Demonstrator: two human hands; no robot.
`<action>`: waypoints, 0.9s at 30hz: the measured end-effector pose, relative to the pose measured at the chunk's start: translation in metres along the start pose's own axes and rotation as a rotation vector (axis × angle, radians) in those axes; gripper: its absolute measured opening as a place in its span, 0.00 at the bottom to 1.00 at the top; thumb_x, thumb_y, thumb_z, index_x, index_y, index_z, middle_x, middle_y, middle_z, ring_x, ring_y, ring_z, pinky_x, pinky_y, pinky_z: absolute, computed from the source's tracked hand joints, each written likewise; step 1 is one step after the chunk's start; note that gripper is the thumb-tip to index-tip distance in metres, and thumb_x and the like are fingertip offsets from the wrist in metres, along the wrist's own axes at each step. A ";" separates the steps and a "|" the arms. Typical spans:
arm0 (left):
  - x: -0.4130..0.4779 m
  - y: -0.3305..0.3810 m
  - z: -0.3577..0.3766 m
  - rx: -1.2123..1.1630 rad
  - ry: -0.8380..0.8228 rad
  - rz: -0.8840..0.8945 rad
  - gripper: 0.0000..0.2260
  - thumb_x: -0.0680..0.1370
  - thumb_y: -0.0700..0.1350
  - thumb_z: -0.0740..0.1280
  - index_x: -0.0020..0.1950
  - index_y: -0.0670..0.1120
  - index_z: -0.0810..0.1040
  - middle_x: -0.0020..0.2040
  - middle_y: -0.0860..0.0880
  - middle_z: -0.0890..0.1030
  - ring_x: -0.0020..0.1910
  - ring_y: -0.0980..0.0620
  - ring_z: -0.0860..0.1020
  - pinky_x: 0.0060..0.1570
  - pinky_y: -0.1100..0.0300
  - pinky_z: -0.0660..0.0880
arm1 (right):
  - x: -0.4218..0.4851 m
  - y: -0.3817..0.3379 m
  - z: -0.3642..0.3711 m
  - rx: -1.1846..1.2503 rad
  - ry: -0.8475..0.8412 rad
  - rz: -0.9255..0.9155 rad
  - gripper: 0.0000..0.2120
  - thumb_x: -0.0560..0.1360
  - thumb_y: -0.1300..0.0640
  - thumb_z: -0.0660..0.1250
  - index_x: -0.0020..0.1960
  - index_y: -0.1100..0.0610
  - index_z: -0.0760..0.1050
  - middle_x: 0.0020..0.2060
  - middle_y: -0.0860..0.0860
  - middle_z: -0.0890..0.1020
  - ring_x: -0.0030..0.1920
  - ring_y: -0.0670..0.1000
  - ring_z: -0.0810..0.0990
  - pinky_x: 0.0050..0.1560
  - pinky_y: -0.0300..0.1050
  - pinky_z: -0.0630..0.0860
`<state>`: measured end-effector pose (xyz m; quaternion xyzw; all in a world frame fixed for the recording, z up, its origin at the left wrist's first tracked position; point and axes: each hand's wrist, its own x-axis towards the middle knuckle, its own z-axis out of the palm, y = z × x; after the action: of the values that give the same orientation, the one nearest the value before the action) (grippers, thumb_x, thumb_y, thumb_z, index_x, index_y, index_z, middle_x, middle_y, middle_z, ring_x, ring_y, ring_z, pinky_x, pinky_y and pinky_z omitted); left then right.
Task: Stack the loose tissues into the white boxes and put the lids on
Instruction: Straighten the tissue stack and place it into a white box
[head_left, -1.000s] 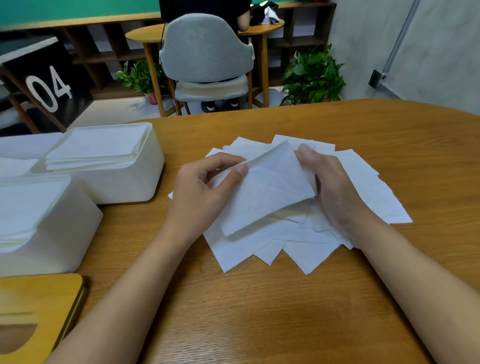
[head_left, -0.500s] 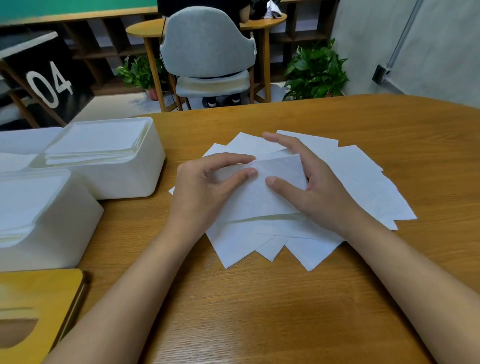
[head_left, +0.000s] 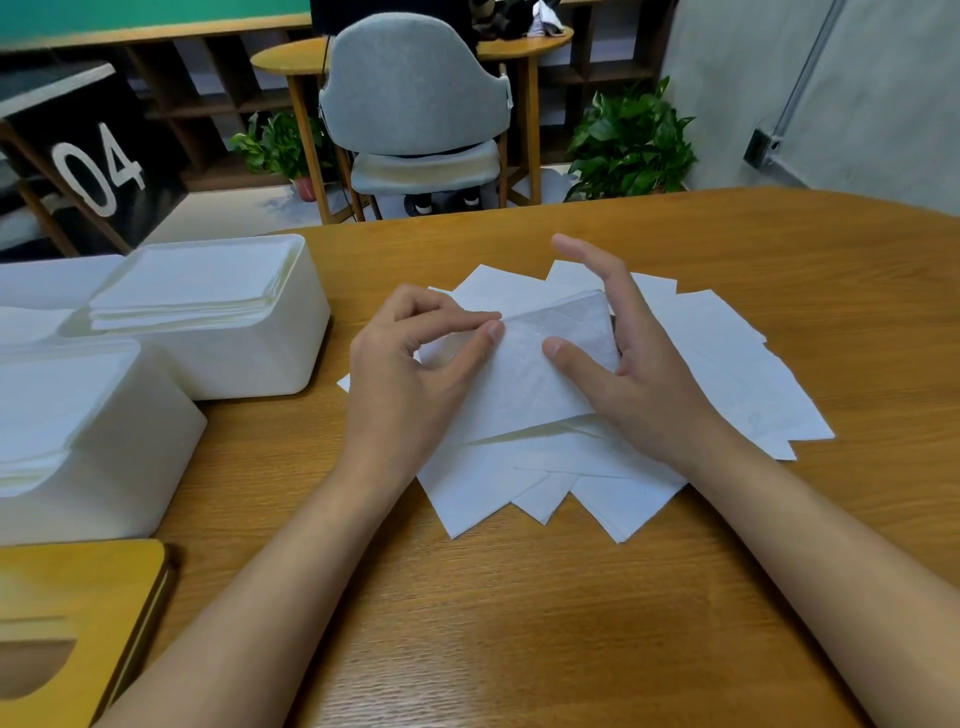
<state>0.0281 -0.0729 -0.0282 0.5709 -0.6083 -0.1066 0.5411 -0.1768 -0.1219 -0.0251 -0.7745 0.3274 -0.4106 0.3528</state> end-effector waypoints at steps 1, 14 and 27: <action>0.001 0.000 0.000 0.006 0.012 -0.007 0.06 0.78 0.50 0.76 0.54 0.53 0.88 0.54 0.55 0.81 0.57 0.59 0.78 0.53 0.69 0.71 | 0.001 0.001 -0.001 0.014 0.016 -0.010 0.30 0.84 0.60 0.67 0.81 0.46 0.60 0.76 0.34 0.66 0.75 0.43 0.69 0.74 0.59 0.70; -0.001 0.001 0.005 -0.316 -0.114 -0.221 0.26 0.80 0.43 0.75 0.72 0.57 0.66 0.54 0.45 0.84 0.51 0.44 0.85 0.50 0.42 0.81 | 0.004 0.008 -0.015 0.176 0.049 0.157 0.13 0.81 0.67 0.67 0.58 0.53 0.86 0.57 0.42 0.87 0.61 0.42 0.82 0.63 0.40 0.77; -0.012 -0.020 0.029 0.270 -0.428 0.413 0.11 0.79 0.49 0.76 0.60 0.51 0.87 0.58 0.53 0.82 0.57 0.52 0.79 0.57 0.52 0.74 | 0.008 0.019 -0.015 0.092 0.227 0.226 0.17 0.81 0.65 0.65 0.61 0.48 0.85 0.59 0.37 0.85 0.64 0.37 0.79 0.70 0.43 0.74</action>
<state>0.0140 -0.0840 -0.0611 0.4666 -0.8198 -0.0304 0.3307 -0.1903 -0.1432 -0.0312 -0.6645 0.4311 -0.4676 0.3924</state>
